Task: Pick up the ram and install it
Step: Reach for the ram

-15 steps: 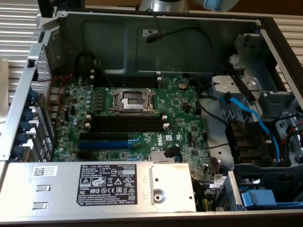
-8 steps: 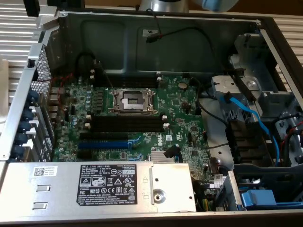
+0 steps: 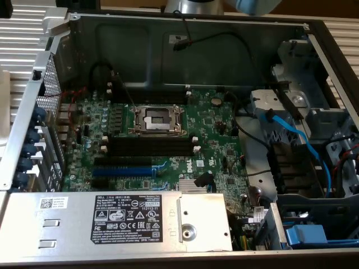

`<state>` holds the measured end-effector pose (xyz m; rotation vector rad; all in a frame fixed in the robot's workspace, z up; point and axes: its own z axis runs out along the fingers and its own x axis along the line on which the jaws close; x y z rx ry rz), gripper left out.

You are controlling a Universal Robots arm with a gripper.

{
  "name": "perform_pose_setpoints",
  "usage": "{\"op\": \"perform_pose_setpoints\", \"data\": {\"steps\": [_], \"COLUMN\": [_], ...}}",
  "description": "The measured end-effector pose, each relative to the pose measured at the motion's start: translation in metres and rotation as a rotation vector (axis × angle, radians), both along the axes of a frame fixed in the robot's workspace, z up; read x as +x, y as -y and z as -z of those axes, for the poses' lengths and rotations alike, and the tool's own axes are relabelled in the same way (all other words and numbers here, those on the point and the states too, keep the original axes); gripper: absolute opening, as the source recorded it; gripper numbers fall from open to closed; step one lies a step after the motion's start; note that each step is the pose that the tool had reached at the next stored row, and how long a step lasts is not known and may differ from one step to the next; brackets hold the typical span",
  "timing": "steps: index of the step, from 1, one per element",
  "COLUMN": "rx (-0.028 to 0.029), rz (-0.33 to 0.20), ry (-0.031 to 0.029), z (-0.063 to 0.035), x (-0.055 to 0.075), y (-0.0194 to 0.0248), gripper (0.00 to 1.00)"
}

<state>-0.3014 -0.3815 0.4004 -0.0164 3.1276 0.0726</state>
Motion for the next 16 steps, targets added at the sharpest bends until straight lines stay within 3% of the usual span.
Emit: {"op": "perform_pose_setpoints", "data": {"steps": [16], "rx": [0.0007], "rz": [0.0], "ry": [0.0], "z": [0.0], "x": [-0.073], "y": [-0.0001], "gripper": [0.1]}}
